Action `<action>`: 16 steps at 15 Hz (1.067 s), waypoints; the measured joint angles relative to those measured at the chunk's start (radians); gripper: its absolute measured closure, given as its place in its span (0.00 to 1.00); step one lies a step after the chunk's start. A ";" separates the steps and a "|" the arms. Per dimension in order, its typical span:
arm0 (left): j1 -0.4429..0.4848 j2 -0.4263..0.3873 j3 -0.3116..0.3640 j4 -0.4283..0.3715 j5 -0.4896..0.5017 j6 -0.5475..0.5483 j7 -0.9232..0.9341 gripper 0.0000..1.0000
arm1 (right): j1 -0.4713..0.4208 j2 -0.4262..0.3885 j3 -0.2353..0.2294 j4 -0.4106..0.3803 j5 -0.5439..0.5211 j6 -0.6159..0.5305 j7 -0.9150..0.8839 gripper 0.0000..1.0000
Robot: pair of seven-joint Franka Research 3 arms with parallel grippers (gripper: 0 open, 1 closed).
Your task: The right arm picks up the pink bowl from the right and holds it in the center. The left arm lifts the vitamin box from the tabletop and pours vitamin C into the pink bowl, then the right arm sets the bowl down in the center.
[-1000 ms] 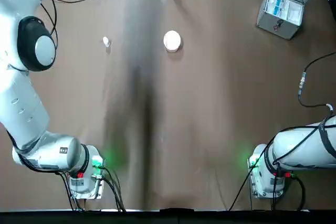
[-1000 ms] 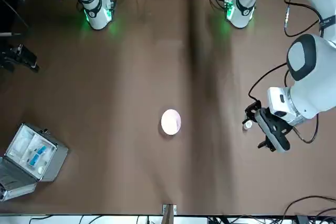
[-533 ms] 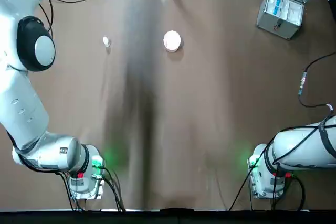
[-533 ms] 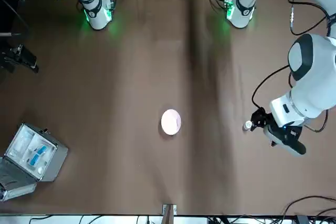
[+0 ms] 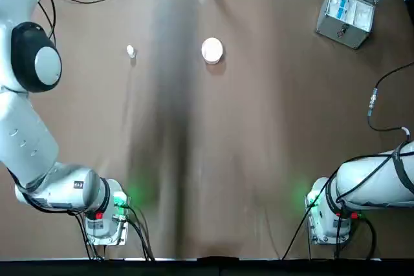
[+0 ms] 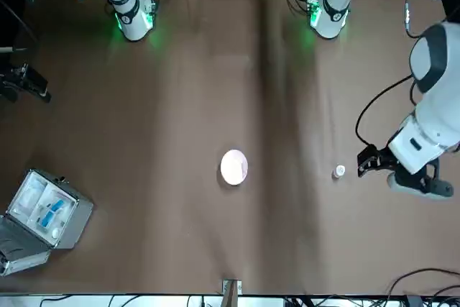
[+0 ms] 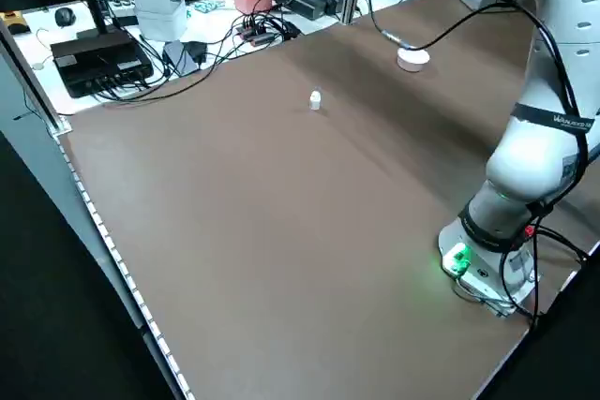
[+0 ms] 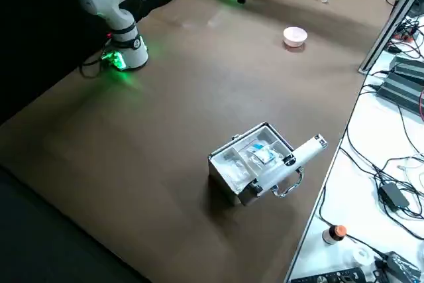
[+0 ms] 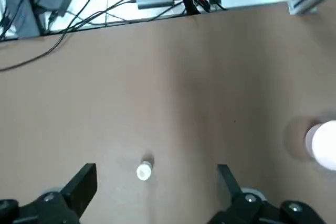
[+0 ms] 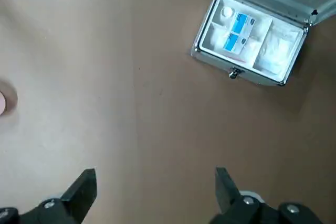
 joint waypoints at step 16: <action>0.033 -0.153 0.003 -0.003 0.001 -0.303 -0.082 0.00 | 0.002 0.003 0.004 0.011 0.000 -0.136 0.004 0.00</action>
